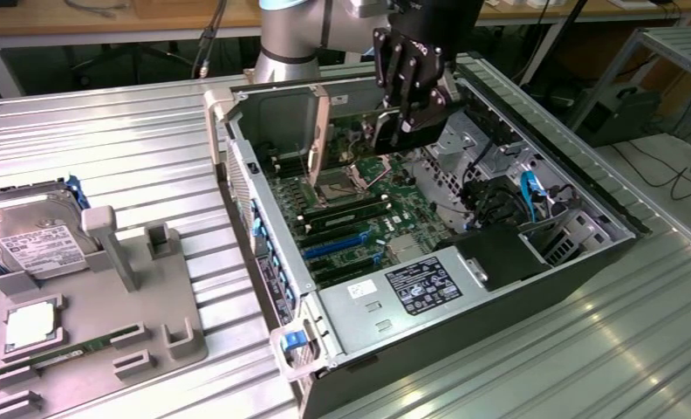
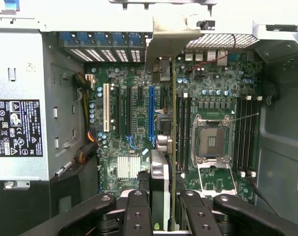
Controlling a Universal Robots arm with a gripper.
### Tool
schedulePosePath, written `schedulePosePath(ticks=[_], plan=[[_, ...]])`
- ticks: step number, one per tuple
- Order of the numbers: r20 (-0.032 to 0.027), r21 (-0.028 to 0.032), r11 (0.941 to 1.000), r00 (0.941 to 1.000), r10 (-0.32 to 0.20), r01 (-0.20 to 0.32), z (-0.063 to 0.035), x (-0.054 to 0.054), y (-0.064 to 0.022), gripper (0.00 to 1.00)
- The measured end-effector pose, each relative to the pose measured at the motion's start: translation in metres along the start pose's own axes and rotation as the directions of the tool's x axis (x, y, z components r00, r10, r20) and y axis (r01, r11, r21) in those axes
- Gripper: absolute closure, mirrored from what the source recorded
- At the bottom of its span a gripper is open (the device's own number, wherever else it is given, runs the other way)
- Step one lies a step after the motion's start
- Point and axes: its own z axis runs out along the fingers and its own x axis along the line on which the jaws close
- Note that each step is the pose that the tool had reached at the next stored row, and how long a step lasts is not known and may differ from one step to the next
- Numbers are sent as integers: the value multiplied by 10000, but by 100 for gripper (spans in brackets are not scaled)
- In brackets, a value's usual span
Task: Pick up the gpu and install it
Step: 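Insert the gpu into the slot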
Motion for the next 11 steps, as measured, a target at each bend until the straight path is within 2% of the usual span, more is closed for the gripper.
schedulePosePath(ticks=[11], plan=[[0,0,10000,10000,0,0,55,1,2,72]])
